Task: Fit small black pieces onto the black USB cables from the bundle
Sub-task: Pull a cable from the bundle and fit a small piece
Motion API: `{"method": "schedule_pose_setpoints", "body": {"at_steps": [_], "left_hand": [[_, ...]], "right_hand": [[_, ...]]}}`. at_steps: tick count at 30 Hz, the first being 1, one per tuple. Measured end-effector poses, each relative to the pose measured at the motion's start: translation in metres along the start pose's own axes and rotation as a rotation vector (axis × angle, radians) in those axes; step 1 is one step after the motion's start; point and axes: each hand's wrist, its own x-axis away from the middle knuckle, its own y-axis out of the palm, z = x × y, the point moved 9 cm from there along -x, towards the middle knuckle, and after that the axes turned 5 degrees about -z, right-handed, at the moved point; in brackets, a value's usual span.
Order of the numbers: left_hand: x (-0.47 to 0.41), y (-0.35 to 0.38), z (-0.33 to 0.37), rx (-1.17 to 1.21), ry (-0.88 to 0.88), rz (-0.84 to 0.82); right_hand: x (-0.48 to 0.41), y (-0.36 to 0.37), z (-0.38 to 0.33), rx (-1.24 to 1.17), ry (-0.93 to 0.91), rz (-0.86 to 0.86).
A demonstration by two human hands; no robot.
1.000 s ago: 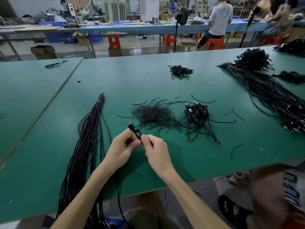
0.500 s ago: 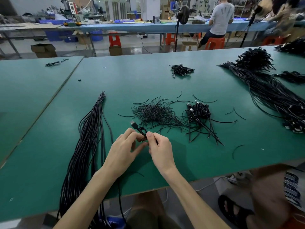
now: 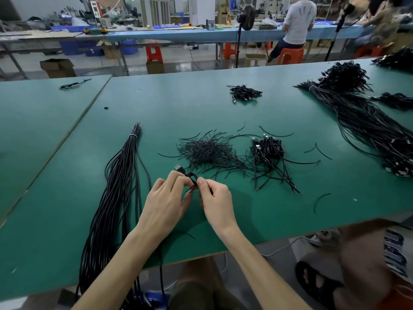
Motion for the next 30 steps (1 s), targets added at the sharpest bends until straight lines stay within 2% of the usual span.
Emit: {"method": "schedule_pose_setpoints", "body": {"at_steps": [5, 16, 21, 25, 30], "left_hand": [[0.0, -0.003, 0.006, -0.033, 0.077, 0.031], [0.003, -0.009, -0.004, -0.038, 0.028, 0.121], [0.0, -0.006, -0.003, 0.014, -0.075, 0.063], [0.003, 0.007, -0.018, 0.247, -0.274, -0.063], [0.008, 0.021, -0.036, 0.439, -0.38, -0.122]], "right_hand": [[0.0, 0.001, 0.002, -0.002, 0.011, -0.01], [0.001, 0.007, -0.003, 0.041, -0.006, -0.06], [0.004, 0.008, -0.005, -0.001, -0.013, -0.092], [0.005, 0.009, -0.007, -0.022, -0.025, -0.105], [0.006, 0.005, -0.007, -0.082, -0.038, -0.066]]}}
